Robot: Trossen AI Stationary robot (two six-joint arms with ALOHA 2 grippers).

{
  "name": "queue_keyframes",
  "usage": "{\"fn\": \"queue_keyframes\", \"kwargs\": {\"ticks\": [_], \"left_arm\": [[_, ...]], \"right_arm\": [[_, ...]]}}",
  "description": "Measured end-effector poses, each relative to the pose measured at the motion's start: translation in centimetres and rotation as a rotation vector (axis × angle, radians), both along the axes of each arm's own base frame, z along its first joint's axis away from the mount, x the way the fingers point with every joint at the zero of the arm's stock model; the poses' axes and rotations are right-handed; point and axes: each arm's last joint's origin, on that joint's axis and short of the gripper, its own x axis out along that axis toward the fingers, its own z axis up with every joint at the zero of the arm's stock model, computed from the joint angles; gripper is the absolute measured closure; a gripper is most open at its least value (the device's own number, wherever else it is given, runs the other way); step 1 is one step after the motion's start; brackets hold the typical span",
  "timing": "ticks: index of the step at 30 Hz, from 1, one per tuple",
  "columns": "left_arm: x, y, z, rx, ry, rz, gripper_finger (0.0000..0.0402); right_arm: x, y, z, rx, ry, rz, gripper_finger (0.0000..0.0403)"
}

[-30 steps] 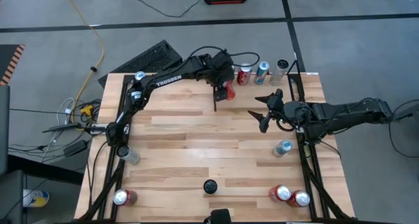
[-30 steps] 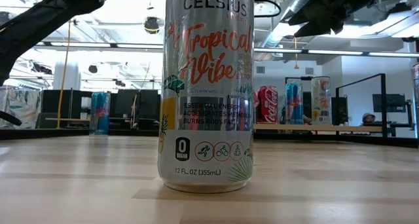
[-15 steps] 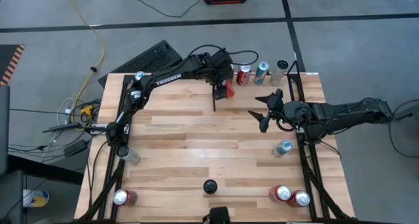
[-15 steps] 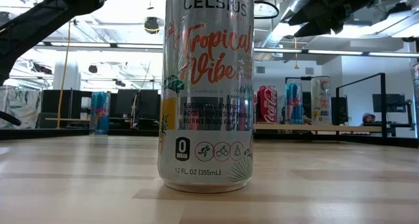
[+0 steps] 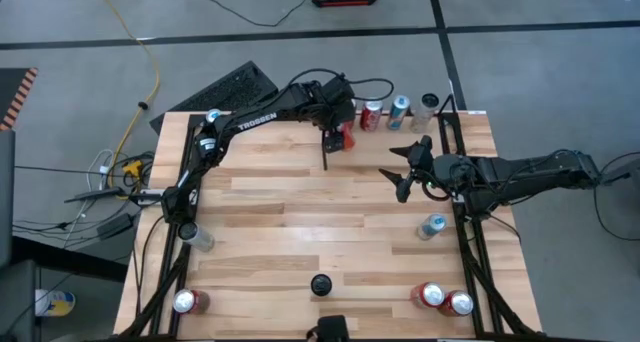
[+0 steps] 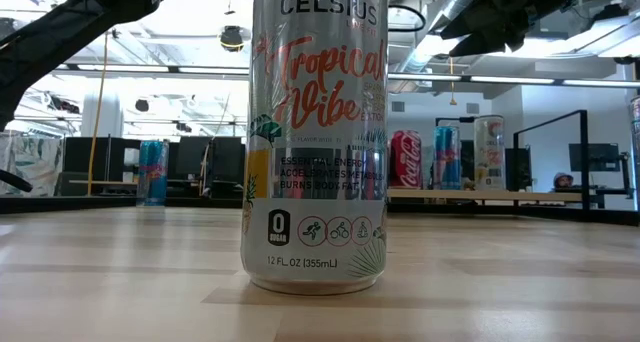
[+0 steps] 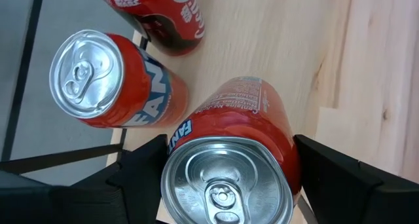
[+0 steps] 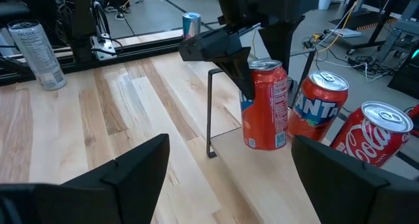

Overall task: Place canned beverage on shelf
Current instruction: Put the top orange soda can on the shelf aligned with the other orange soda can

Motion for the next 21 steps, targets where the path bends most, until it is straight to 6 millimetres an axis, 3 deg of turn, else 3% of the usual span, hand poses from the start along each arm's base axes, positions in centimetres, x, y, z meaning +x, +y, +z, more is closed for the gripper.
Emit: {"fn": "queue_keyframes", "kwargs": {"ticks": [21], "left_arm": [[-0.11, -0.05, -0.07, -0.003, 0.016, -0.017, 0.0122]], "right_arm": [[0.01, 0.0, 0.0, 0.001, 0.0, 0.0, 0.0058]]}}
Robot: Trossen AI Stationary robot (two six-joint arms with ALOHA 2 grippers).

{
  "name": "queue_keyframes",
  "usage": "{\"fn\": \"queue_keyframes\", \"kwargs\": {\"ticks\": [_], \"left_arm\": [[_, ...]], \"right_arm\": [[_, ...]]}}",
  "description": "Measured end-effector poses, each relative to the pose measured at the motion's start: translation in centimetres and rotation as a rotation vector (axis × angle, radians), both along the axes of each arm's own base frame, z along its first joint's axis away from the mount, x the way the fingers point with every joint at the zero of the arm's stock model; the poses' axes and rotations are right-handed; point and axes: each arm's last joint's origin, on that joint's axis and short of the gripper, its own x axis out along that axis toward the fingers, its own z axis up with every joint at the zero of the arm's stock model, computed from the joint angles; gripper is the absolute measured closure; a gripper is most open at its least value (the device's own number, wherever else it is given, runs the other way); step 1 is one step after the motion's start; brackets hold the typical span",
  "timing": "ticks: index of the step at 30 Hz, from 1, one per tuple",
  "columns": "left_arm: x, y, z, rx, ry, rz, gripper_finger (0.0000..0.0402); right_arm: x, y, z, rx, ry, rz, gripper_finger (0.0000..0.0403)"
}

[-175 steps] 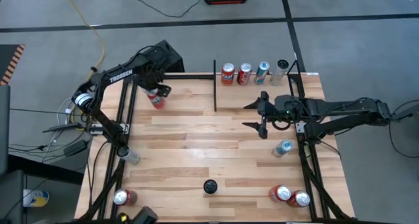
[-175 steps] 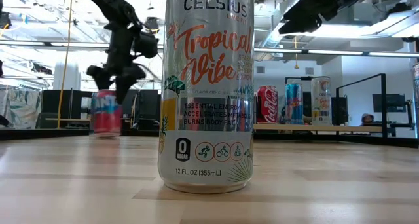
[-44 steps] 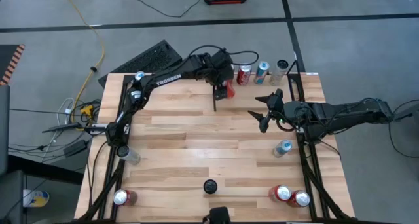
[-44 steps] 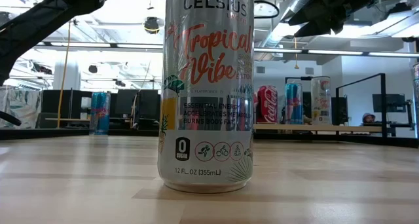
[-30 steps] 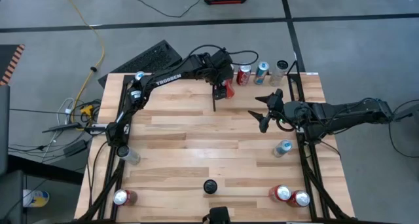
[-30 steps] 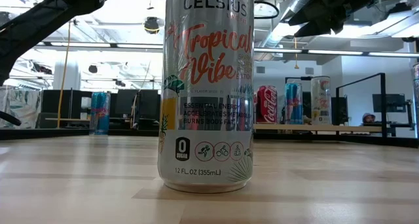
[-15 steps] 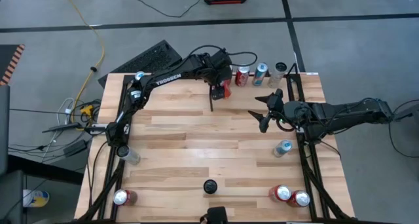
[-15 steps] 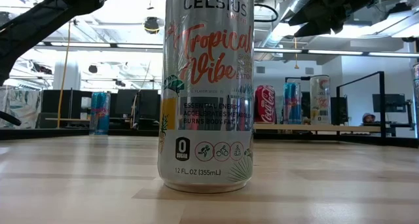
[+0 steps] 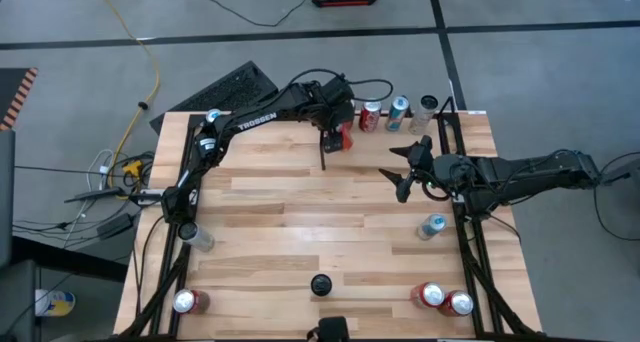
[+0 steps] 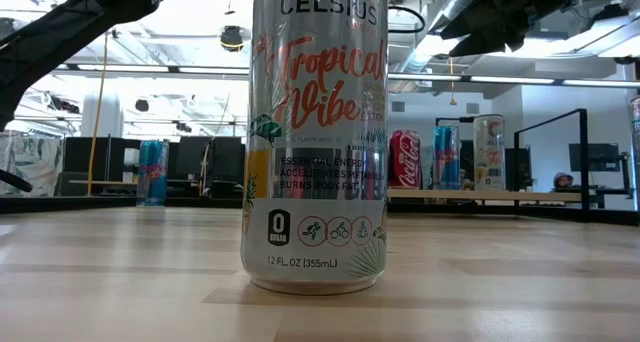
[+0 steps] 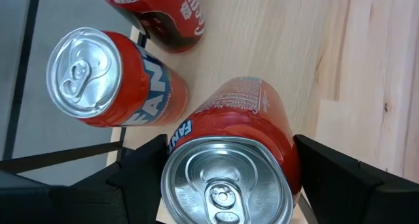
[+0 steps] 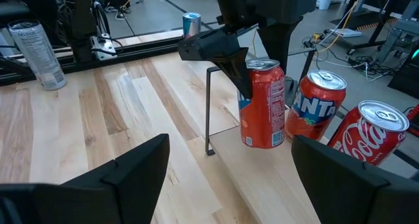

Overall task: Place canned beverage on shelf
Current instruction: Put the top orange soda can on the shelf aligned with the other orange soda can

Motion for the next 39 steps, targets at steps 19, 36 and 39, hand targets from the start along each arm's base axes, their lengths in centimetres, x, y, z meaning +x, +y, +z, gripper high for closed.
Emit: {"fn": "queue_keyframes", "kwargs": {"ticks": [19, 36, 39], "left_arm": [[0.09, 0.01, 0.05, -0.003, -0.013, -0.008, 0.0109], [0.17, -0.13, 0.06, -0.01, -0.019, -0.005, 0.0108], [0.18, -0.13, 0.06, -0.01, -0.02, -0.005, 0.0108]], "right_arm": [[0.0, 0.0, 0.0, -0.009, 0.006, 0.005, 0.0058], [0.01, 0.03, -0.01, -0.003, 0.006, 0.015, 0.0058], [0.01, 0.04, 0.0, -0.002, 0.005, 0.016, 0.0058]]}}
